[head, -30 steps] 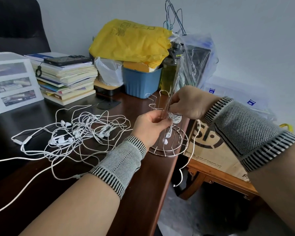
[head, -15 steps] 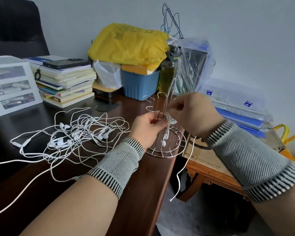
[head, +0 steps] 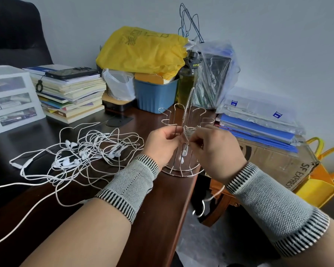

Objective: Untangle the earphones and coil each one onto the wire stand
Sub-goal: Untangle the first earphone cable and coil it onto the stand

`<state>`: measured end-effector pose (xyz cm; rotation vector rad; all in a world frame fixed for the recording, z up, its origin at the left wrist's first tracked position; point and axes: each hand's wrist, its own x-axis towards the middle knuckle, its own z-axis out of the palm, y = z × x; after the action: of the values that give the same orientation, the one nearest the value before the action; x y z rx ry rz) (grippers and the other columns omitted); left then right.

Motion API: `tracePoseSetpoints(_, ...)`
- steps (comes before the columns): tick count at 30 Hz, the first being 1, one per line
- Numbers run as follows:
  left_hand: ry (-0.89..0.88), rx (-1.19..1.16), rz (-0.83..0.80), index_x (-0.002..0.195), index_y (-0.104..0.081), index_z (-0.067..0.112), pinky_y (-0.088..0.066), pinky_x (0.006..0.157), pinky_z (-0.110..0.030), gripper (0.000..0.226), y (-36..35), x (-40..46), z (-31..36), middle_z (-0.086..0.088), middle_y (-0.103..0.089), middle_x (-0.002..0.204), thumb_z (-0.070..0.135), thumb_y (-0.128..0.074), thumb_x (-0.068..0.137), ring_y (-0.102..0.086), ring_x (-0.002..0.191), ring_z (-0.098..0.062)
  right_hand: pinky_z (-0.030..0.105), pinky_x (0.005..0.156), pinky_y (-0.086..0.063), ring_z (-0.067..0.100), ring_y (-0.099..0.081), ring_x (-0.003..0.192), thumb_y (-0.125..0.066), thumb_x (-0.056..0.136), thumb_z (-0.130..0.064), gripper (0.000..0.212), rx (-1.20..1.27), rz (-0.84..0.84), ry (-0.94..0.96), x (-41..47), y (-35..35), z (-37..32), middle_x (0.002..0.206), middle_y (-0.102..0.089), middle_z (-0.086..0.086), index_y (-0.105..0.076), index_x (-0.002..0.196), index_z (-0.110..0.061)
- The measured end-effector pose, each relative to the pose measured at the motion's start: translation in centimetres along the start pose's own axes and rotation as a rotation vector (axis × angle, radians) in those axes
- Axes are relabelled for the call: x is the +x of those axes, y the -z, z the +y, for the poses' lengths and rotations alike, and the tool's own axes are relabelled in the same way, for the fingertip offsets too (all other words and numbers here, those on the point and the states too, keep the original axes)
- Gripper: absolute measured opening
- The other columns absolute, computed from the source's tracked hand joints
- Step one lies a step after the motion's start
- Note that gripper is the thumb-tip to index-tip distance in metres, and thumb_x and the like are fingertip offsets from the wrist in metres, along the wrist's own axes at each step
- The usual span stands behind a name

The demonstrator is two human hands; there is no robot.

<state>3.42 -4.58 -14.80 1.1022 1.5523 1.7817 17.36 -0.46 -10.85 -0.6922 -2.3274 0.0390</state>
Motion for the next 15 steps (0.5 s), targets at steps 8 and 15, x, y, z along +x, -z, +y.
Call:
tracePoseSetpoints(8, 0.106, 0.014, -0.101, 0.098, -0.070, 0.016, -0.029, 0.046, -0.016, 0.015, 1.2, 0.0, 0.8, 0.005, -0.060, 0.073, 0.006, -0.066, 0.088, -0.035, 0.048, -0.004, 0.021, 0.065, -0.047, 0.006, -0.056, 0.064, -0.057, 0.090, -0.004, 0.018, 0.377, -0.065, -0.186, -1.1, -0.4, 3.0, 0.072, -0.059, -0.010, -0.055, 0.083, -0.021)
tracePoseSetpoints(15, 0.240, 0.008, -0.110, 0.108, -0.069, 0.013, -0.035, 0.053, -0.020, 0.023, 2.8, -0.7, 2.4, -0.001, -0.065, 0.081, 0.002, -0.064, 0.089, -0.045, 0.049, -0.004, 0.062, 0.076, -0.051, 0.057, -0.057, 0.082, -0.049, 0.086, 0.014, 0.045, 0.856, -0.078, -0.412, -1.5, -1.3, 2.2, 0.093, -0.068, 0.029, -0.069, 0.079, -0.025)
